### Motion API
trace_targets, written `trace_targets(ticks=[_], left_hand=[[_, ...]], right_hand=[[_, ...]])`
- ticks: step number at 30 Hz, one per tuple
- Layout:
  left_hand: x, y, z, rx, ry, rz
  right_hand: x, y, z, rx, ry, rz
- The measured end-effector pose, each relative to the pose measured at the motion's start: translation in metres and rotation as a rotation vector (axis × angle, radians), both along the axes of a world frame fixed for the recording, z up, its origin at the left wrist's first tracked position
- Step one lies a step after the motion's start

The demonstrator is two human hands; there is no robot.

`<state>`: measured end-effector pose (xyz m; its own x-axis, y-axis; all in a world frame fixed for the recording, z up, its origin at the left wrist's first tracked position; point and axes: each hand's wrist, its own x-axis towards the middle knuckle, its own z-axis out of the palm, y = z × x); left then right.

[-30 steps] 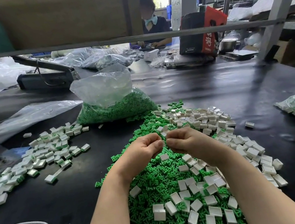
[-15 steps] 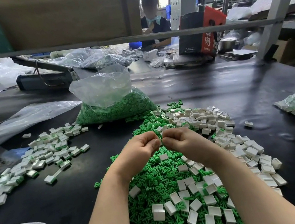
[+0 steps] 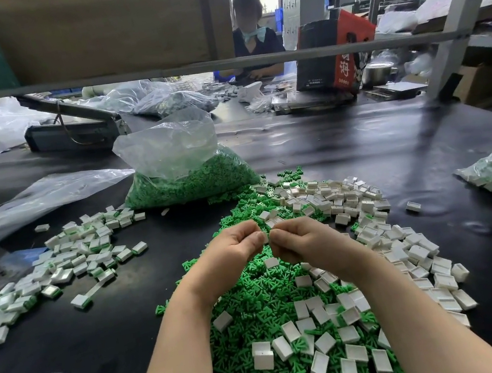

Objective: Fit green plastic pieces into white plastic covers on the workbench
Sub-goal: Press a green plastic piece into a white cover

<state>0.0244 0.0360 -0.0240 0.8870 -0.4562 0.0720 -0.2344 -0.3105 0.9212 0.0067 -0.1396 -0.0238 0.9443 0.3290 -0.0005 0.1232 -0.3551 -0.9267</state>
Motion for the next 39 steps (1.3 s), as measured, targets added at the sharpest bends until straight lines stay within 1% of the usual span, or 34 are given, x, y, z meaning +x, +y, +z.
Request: trace_targets(ticks=[4,10,15,21,24,27,31,34,37,39], left_hand=[[-0.0003,-0.0011,0.0007,-0.01,0.02,-0.02],[0.0008,0.0014,-0.0008,0.024,0.025,-0.033],[0.0025,0.0045,-0.0008,0.107,-0.012,-0.02],[0.0024,0.0034,-0.0003,0.095,-0.012,-0.005],[0.0032,0.004,-0.0014,0.093,-0.019,0.0],[0.0043,0.0059,-0.0037,0.091,-0.04,0.01],[0.0058,0.0047,-0.0063,0.072,-0.07,0.029],[0.0065,0.0026,-0.0072,0.093,-0.111,0.046],[0.0056,0.0032,-0.007,0.064,-0.097,0.054],[0.0051,0.0041,-0.0066,0.023,-0.069,0.055]], right_hand=[[0.0012,0.0002,-0.0016,0.008,0.015,0.011],[0.002,0.001,-0.0015,-0.063,-0.024,0.033],[0.0026,0.0005,-0.0031,-0.083,-0.038,0.054],[0.0037,0.0005,-0.0038,-0.093,-0.075,0.051],[0.004,0.0015,-0.0045,-0.098,-0.056,0.044],[0.0035,0.0023,-0.0033,-0.034,0.034,0.027],[0.0012,0.0013,-0.0004,0.117,0.149,0.032],[0.0011,0.0016,-0.0004,0.233,0.24,-0.024],[0.0018,0.0004,-0.0006,0.305,0.253,-0.042],[0.0032,-0.0009,-0.0011,0.33,0.227,-0.042]])
